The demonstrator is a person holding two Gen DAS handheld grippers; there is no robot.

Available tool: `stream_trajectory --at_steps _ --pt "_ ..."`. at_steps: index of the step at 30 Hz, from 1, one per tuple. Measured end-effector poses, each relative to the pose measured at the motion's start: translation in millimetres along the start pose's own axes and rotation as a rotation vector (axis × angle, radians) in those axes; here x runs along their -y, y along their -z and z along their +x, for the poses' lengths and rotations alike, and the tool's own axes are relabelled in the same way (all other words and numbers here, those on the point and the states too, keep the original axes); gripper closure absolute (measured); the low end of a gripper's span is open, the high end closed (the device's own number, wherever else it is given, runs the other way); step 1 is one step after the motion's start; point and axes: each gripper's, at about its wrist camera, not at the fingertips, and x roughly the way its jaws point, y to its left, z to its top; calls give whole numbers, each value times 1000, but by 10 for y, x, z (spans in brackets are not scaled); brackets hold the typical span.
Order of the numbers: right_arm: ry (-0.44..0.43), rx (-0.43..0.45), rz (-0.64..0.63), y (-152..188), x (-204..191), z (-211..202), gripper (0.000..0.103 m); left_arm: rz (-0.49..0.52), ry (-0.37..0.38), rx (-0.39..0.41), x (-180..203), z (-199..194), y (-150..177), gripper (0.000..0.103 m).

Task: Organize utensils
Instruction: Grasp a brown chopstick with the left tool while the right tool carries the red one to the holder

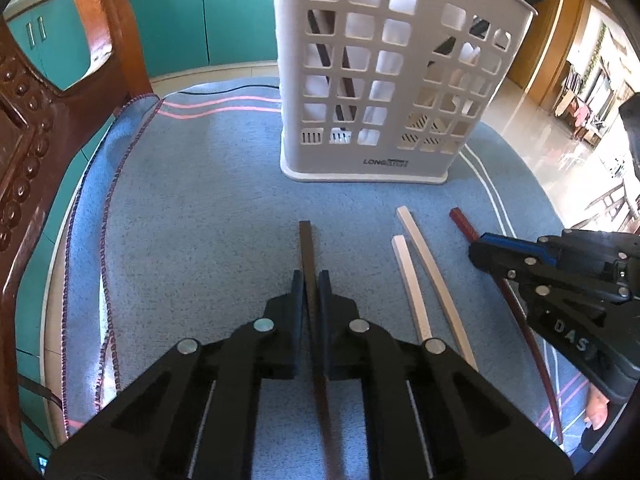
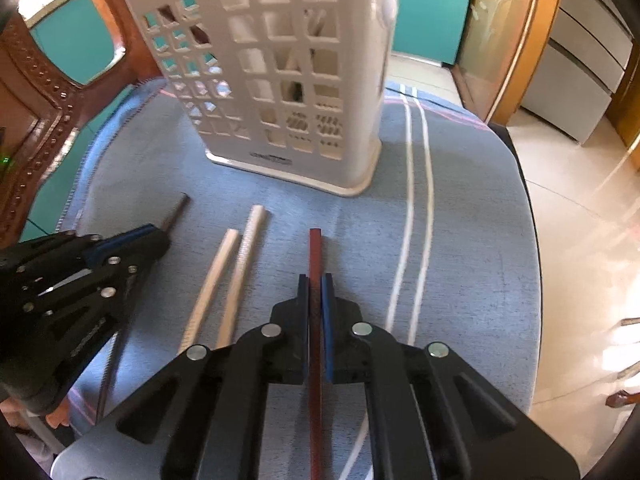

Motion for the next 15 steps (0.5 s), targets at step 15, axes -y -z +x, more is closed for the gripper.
stream_trajectory --at_steps 15 --pt "-272 483 66 -137 311 -2077 96 -41 79 427 -179 -1737 -201 96"
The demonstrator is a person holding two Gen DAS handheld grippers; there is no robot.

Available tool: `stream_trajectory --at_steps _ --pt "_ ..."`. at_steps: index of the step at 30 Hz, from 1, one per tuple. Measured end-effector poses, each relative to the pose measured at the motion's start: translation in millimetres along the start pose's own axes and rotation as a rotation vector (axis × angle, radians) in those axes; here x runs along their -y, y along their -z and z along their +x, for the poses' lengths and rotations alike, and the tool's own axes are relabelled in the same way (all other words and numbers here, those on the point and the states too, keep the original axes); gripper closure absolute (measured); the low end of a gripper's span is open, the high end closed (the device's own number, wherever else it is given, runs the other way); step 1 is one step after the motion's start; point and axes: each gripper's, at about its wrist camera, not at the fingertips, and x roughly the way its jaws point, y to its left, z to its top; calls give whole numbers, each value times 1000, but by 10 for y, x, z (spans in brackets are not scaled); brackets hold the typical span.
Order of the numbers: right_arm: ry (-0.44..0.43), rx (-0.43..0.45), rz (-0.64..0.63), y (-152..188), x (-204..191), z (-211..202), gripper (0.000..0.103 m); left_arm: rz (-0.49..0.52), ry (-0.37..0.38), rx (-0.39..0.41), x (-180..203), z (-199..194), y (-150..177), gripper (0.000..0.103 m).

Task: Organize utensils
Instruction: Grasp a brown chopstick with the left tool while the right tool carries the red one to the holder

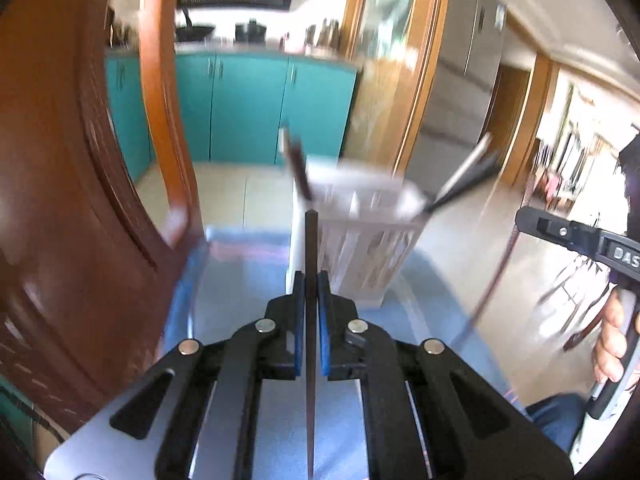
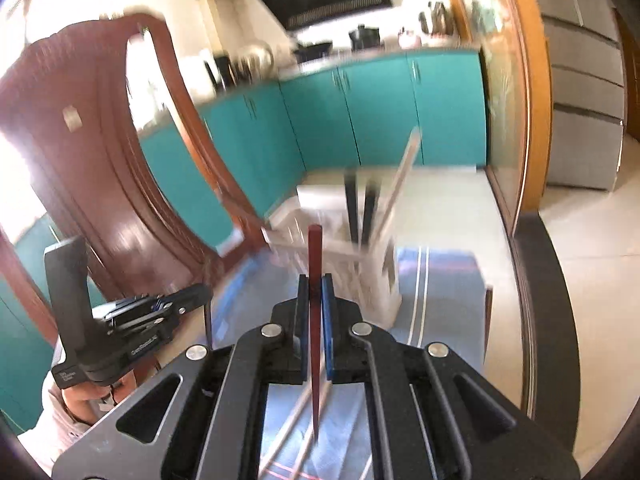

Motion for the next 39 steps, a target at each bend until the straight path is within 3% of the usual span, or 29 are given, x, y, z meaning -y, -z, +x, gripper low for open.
stream_trajectory --at_steps 6,10,12,20,25,29,32,35,37,39 --pt "-8 241 -7 -581 -119 -412 96 5 3 178 86 -429 -455 96" --pt "94 434 -54 -854 -262 -480 96 11 -1 239 197 -550 -745 96" --pt "139 462 -69 -895 -256 -358 96 30 -5 280 247 -597 -910 96" --pt "155 259 -40 -778 160 421 96 52 -63 399 451 -552 -1288 96" --pt "155 171 -34 -676 195 631 96 52 -114 356 537 -48 -1322 96" --pt "174 166 -55 -594 152 616 92 24 -151 257 457 401 -1174 96" --pt "178 176 -90 -563 49 536 81 12 -165 205 399 565 -1073 96" --pt "167 188 -109 -563 -5 461 77 7 -173 181 358 639 -1031 96" --pt "154 197 -104 -557 -19 405 69 5 -175 181 354 640 -1017 94" --pt "145 212 -104 -555 -36 346 67 7 -174 185 346 619 -1021 85"
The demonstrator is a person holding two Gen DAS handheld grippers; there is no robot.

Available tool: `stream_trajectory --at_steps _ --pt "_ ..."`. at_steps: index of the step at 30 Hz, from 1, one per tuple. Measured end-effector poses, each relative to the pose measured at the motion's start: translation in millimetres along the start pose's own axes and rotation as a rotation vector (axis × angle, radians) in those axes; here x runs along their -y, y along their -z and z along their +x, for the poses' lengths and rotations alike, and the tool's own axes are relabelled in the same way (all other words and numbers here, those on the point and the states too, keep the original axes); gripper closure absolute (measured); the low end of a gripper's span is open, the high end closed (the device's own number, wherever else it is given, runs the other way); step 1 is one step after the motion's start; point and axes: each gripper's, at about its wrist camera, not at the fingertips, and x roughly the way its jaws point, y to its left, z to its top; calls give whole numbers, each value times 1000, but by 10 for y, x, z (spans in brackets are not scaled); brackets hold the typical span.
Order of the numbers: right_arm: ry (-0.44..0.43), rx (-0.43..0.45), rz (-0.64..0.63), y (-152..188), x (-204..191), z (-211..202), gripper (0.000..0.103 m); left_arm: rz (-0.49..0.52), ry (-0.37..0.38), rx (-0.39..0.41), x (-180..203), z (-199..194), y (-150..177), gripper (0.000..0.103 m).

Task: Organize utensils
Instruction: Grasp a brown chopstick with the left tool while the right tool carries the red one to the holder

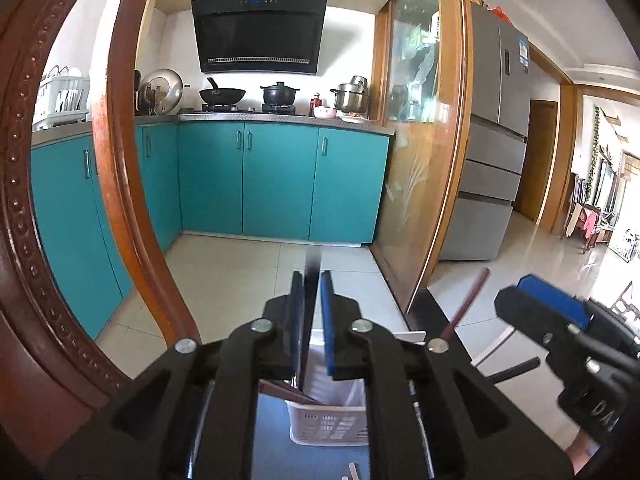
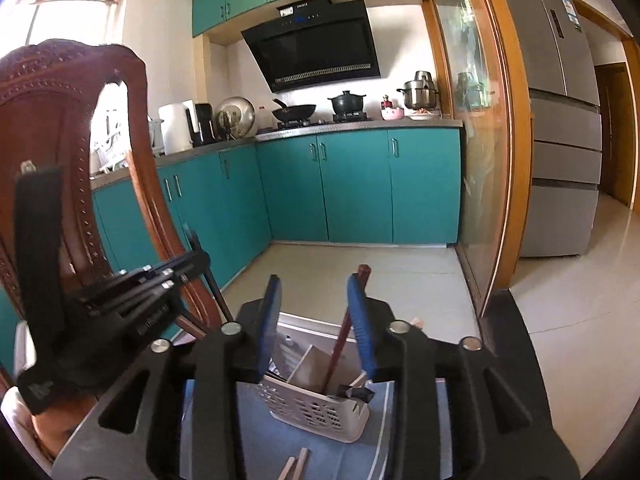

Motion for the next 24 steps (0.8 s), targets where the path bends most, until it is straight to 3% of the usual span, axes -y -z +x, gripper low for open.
stream_trajectory --at_steps 2,8,12,18,24 --pt "-2 6 -7 -27 -16 -29 64 -1 2 12 -12 -74 10 70" --pt "-9 23 -36 -14 -131 -177 59 8 -12 77 -75 -391 72 65" --pt "-14 22 -71 -18 -229 -291 59 28 -47 102 -173 -608 280 64" --pt "-7 -10 -112 54 -391 -450 59 8 -91 22 -402 -574 731 62" --pt "17 -115 -139 376 -484 -417 56 -35 -91 -78 -572 -324 1123 62"
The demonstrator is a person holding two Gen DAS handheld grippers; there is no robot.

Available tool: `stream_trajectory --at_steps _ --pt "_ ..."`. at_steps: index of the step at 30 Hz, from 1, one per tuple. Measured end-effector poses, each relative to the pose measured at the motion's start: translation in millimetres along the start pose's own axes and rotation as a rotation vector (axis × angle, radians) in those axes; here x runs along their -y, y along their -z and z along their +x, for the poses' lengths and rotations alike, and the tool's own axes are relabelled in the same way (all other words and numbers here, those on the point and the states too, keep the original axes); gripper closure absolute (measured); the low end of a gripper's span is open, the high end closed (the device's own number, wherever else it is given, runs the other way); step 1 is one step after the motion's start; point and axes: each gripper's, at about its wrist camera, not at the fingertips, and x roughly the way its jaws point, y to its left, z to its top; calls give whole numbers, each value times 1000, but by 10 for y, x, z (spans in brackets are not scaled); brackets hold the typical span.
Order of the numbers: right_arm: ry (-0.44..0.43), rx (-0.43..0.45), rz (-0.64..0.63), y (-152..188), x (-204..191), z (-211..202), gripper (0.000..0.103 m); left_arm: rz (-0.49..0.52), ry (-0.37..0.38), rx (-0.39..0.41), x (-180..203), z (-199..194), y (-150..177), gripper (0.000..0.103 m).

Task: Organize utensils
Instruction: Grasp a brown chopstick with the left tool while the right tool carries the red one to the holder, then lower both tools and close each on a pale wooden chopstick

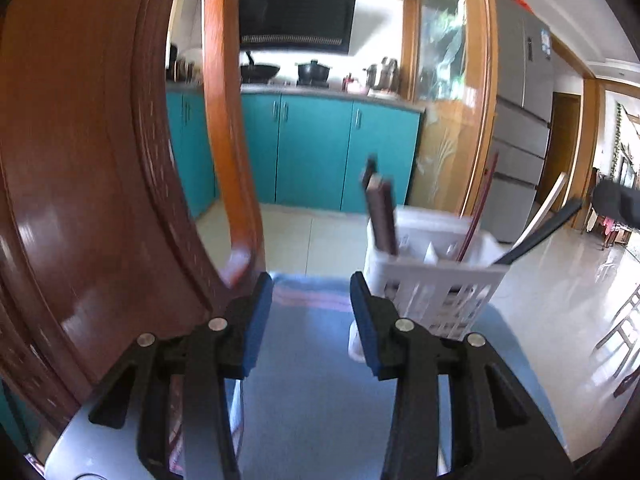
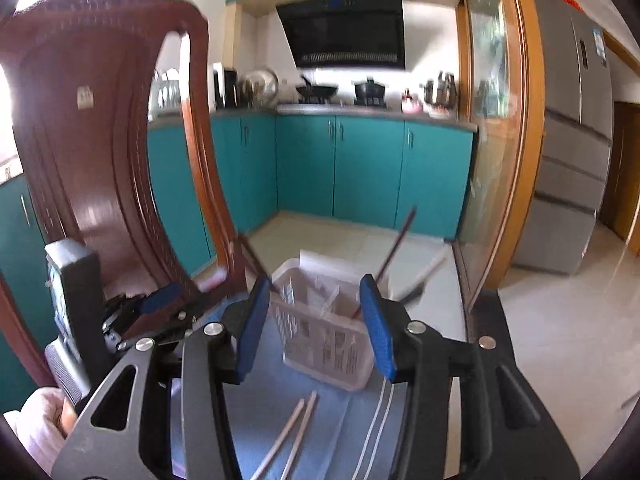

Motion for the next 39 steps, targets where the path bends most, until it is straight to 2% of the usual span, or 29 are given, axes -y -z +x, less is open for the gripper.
stream_trajectory --at_steps 3,6,10,12,15,20,21,23,24,28,34,39 --pt "4 -98 -8 296 -26 235 57 12 -3 -44 -14 105 128 62" --pt "-1 -250 0 650 7 663 57 28 -3 -72 -12 172 206 62" --pt "-24 -478 95 1074 153 1224 56 63 -2 -91 14 195 303 57" --pt "-16 -541 117 1203 153 1370 56 68 9 -104 35 211 338 57" --pt "-39 -573 125 1281 112 1467 56 82 19 -118 104 242 337 54" --pt "17 -617 66 1404 -26 1642 58 116 43 -126 217 239 388 51" --pt "38 -618 47 1434 -58 1670 62 127 42 -126 238 232 402 50" --pt "58 -613 27 1433 -91 1670 78 141 42 -126 261 213 422 50" --pt "50 -619 37 1427 -90 1666 92 147 44 -127 271 207 431 50" --pt "70 -622 58 1419 -50 1630 97 161 50 -136 296 189 462 48" --pt "148 -591 227 1473 318 1459 97 171 83 -180 378 223 540 48" --pt "125 -549 417 1520 627 1363 95 162 198 -300 541 327 693 43"
